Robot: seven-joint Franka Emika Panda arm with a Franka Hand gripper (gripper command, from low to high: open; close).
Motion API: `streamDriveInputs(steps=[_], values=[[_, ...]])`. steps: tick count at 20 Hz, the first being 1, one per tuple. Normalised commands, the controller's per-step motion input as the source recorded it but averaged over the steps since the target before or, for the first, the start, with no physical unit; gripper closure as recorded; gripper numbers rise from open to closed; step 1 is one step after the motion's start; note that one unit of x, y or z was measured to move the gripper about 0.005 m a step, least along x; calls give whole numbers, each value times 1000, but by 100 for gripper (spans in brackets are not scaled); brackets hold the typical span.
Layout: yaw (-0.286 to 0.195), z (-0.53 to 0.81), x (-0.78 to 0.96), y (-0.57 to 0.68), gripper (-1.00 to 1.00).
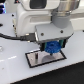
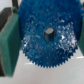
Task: Insert the blue gear onto the right peg, followed by the red gear
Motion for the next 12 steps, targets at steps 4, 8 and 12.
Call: streamDriveInputs(steps=[4, 8, 12], values=[[0, 47, 138, -1, 100], [0, -69, 299, 2, 100], [0, 90, 268, -25, 100]])
